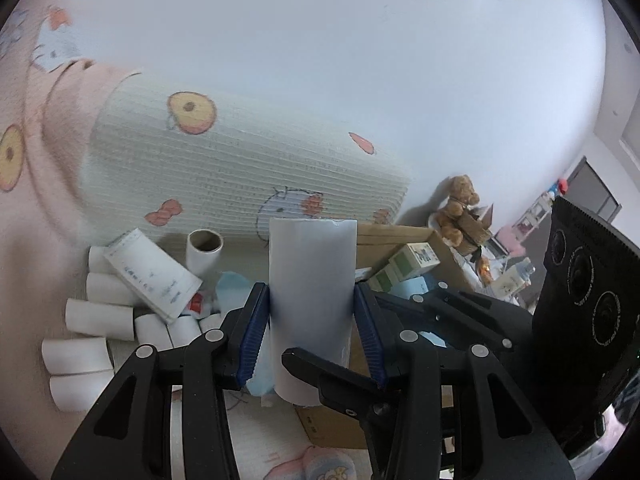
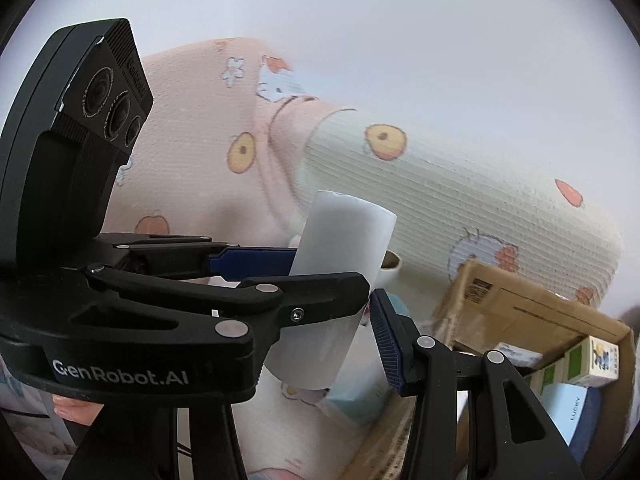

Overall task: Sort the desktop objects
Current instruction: 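Lift the white tube with the right gripper and carry it over the box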

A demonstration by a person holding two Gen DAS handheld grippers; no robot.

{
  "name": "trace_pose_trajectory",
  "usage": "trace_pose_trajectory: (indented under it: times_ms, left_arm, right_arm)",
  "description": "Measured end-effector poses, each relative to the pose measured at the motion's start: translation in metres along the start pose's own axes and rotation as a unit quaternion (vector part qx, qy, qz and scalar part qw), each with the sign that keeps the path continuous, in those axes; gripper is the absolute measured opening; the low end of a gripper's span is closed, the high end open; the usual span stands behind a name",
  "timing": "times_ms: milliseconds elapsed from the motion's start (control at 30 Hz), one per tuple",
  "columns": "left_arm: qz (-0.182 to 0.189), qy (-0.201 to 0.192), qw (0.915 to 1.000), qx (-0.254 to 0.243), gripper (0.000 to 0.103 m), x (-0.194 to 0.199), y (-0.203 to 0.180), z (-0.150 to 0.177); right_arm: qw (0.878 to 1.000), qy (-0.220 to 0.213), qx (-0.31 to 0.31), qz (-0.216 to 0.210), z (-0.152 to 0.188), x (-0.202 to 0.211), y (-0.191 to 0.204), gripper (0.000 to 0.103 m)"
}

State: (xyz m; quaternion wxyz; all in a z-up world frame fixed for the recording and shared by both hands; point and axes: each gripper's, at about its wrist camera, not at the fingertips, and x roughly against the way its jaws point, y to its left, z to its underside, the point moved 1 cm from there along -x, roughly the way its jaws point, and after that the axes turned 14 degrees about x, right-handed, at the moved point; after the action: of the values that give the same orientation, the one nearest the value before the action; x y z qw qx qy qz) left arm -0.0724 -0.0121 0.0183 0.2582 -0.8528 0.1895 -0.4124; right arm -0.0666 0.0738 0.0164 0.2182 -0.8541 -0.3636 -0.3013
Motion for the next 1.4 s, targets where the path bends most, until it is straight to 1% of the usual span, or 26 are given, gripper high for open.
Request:
trace_pose_trajectory:
  times_ms: [167,333,367,500,567,700,800,867,967,1133,1233,1400]
  left_arm:
    - [0.005,0.02,0.9997,-0.016,0.047,-0.01,-0.012,-0.011]
    - [0.004,0.03,0.9982,-0.051,0.047,-0.023,-0.031,-0.016]
    - [0.007,0.031,0.998,-0.054,0.047,-0.025,-0.035,-0.016]
    - [0.039,0.046,0.9966,-0.057,0.047,-0.033,-0.052,-0.017]
    - [0.044,0.052,0.9957,-0.063,0.047,-0.038,-0.062,-0.018]
    - [0.022,0.057,0.9947,-0.082,0.047,-0.051,-0.077,-0.014]
    - [0.016,0.072,0.9934,-0.088,0.047,-0.065,-0.085,-0.011]
    - [0.015,0.086,0.9926,-0.084,0.047,-0.075,-0.088,-0.01]
    - [0.001,0.098,0.9918,-0.082,0.047,-0.09,-0.092,-0.009]
    - [-0.011,0.113,0.9882,-0.103,0.047,-0.112,-0.104,-0.003]
    - [-0.021,0.127,0.9857,-0.108,0.047,-0.126,-0.109,-0.001]
    - [-0.017,0.148,0.9841,-0.098,0.047,-0.146,-0.109,0.0]
  right_arm:
    - [1.0,0.004,0.002,0.005,-0.003,0.003,-0.016,0.045]
    - [1.0,0.013,0.008,0.023,0.0,0.003,-0.03,0.045]
    - [1.0,0.016,0.006,0.024,0.0,0.003,-0.034,0.045]
    - [0.999,0.025,-0.014,0.026,0.008,0.006,-0.052,0.045]
    - [0.999,0.026,-0.02,0.033,0.011,0.008,-0.06,0.045]
    - [0.998,0.027,-0.047,0.032,0.019,0.015,-0.078,0.045]
    - [0.997,0.023,-0.067,0.033,0.026,0.022,-0.09,0.045]
    - [0.996,0.032,-0.074,0.035,0.031,0.022,-0.098,0.045]
    - [0.995,0.043,-0.085,0.037,0.037,0.021,-0.107,0.045]
    - [0.991,0.057,-0.117,0.043,0.049,0.018,-0.121,0.044]
    - [0.985,0.073,-0.151,0.049,0.057,0.013,-0.133,0.041]
    - [0.979,0.091,-0.178,0.041,0.066,0.007,-0.146,0.041]
